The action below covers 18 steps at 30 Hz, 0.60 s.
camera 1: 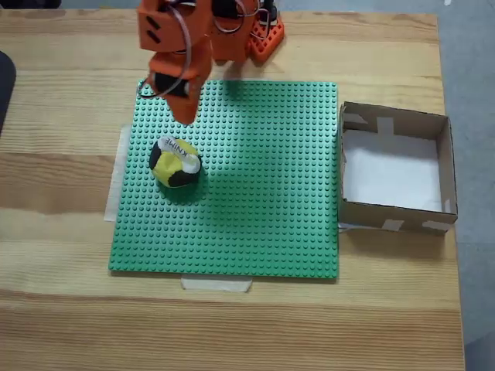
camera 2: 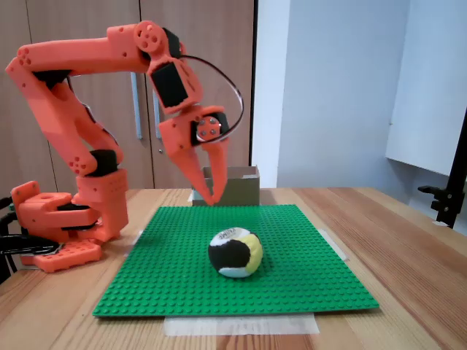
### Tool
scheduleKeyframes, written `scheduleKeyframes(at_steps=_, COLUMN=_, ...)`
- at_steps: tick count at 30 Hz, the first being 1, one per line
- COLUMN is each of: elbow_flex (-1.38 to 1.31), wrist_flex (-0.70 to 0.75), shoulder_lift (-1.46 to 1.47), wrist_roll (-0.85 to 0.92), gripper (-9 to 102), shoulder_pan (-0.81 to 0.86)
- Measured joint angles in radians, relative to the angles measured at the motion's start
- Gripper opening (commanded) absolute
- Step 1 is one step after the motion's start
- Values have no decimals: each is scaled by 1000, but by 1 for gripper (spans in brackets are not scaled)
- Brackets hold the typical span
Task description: Pick the ball and put it in the box.
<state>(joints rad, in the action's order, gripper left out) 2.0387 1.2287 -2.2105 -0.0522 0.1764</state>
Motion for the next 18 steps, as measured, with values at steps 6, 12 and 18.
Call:
scheduleKeyframes(at_steps=6, elbow_flex=-89, wrist_flex=34, shoulder_lift=97, wrist_roll=-25, gripper=13, shoulder_pan=29)
scheduleKeyframes(at_steps=12, elbow_flex=-109, wrist_flex=69, shoulder_lift=169, wrist_roll=-31, gripper=22, shoulder_pan=48)
scheduleKeyframes(at_steps=18, elbow_flex=-109, wrist_flex=91, shoulder_lift=229, wrist_roll=-31, gripper=32, shoulder_pan=64)
